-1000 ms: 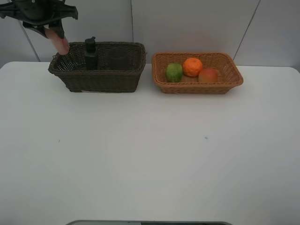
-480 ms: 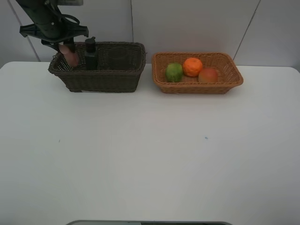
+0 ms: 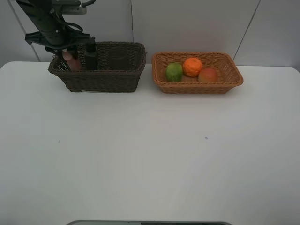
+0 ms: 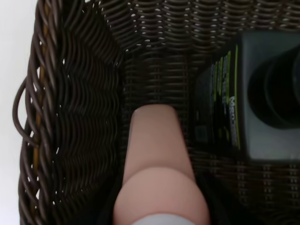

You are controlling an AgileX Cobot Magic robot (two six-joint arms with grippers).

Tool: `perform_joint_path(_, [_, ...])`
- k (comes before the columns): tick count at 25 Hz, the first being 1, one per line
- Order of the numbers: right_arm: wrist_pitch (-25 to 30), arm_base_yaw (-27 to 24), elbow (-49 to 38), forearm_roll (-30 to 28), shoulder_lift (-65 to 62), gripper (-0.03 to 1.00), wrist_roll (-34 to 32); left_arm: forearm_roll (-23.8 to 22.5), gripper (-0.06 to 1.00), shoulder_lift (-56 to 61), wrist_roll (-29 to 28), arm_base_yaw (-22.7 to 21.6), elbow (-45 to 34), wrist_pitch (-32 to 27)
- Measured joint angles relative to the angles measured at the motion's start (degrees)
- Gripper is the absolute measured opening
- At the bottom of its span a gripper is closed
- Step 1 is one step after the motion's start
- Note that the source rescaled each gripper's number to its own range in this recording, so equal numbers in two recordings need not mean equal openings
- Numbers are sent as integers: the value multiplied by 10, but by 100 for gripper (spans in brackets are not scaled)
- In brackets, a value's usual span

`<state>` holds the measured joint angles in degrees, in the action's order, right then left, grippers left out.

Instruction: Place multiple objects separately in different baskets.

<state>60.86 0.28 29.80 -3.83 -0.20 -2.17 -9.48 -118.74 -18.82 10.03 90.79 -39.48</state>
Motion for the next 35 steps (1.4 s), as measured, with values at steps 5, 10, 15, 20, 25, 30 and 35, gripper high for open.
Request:
perform_joint_path(5, [0, 0, 0, 0, 0, 100, 0, 2, 43, 0, 18, 0, 0, -1])
perform_joint_path(10, [0, 0, 0, 0, 0, 100, 0, 19, 85, 1, 29, 0, 0, -2])
perform_joint_path(15, [0, 0, 0, 0, 0, 100, 0, 26, 97, 11, 29, 0, 0, -2])
perform_joint_path(20, [0, 0, 0, 0, 0, 100, 0, 30, 98, 33, 29, 0, 1, -15])
perform_joint_path(25, [0, 0, 0, 0, 0, 100, 0, 30, 98, 77, 48, 0, -11, -31])
perform_joint_path(30, [0, 0, 0, 0, 0, 100, 0, 37, 98, 163, 63, -2, -92, -6])
perform_joint_path(35, [0, 0, 0, 0, 0, 100, 0, 43, 99, 292, 88, -6, -201, 22])
